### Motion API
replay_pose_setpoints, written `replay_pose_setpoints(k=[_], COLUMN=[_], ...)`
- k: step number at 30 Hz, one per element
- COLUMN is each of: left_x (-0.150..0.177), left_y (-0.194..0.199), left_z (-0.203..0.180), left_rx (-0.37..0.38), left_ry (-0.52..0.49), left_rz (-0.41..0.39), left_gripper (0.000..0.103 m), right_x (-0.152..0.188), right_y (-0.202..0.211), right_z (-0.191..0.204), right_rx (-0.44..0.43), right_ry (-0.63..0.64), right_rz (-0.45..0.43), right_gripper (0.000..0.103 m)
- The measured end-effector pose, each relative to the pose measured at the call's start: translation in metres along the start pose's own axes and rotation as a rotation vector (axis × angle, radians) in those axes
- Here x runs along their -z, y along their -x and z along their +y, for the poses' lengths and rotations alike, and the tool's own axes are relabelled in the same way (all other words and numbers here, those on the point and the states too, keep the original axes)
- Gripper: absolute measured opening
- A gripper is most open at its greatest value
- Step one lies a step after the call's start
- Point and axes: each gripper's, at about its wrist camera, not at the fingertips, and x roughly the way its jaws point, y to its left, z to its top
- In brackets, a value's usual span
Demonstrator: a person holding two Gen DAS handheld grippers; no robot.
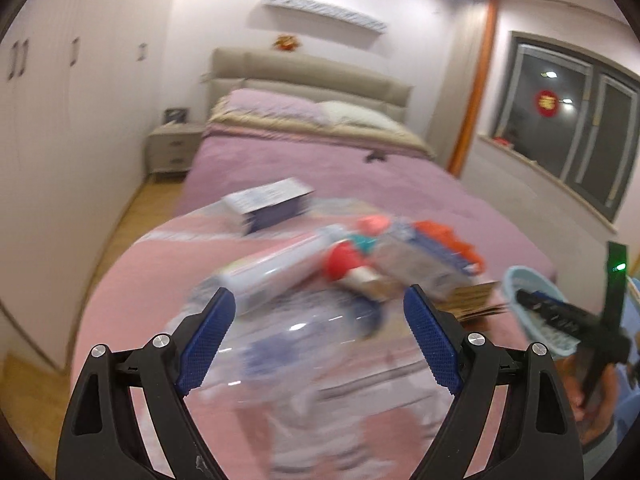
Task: Collect trash
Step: 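Return both tools to the rug toward the bottle and cardboard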
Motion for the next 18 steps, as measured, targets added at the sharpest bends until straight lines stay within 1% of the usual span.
replay_pose_setpoints(k=[3,7,10,11,13,18], left_x=[0.006,0.011,0.022,0.024,0.030,0.043], left_y=[-0.011,-0.032,-0.045,-0.050,-0.055,-0.052], left_z=[0.024,0.041,0.047,0.048,0.047,0.034], left_rx=[-0.044,-0.060,-0.046,-0.031,0.023,0.062], left_ry=[0.021,0.030,0.037,0.039,0.042,0.016], left_rz=[0.036,0.087,0.117,0.133,0.161,0.187], left_gripper=[0.084,0.084,0.084,0.084,0.083,0.083], right_x=[-0.005,-0.010,-0.012,-0.011,-0.009,-0.001], right_y=[-0.011,-0.025,-0.033,-0.037,-0.043,-0.046], right_z=[0.004,0.000,-0.004,-0.006,-0.008,-0.004], right_rx=[-0.006,-0.028,-0.062,-0.083,-0.126,-0.202], right_ry=[0.003,-0.025,-0.050,-0.060,-0.076,-0.053], right_rz=[0.000,0.019,0.041,0.060,0.095,0.149], right_gripper=[0.049,0.048,0.048,0.048,0.048,0.048])
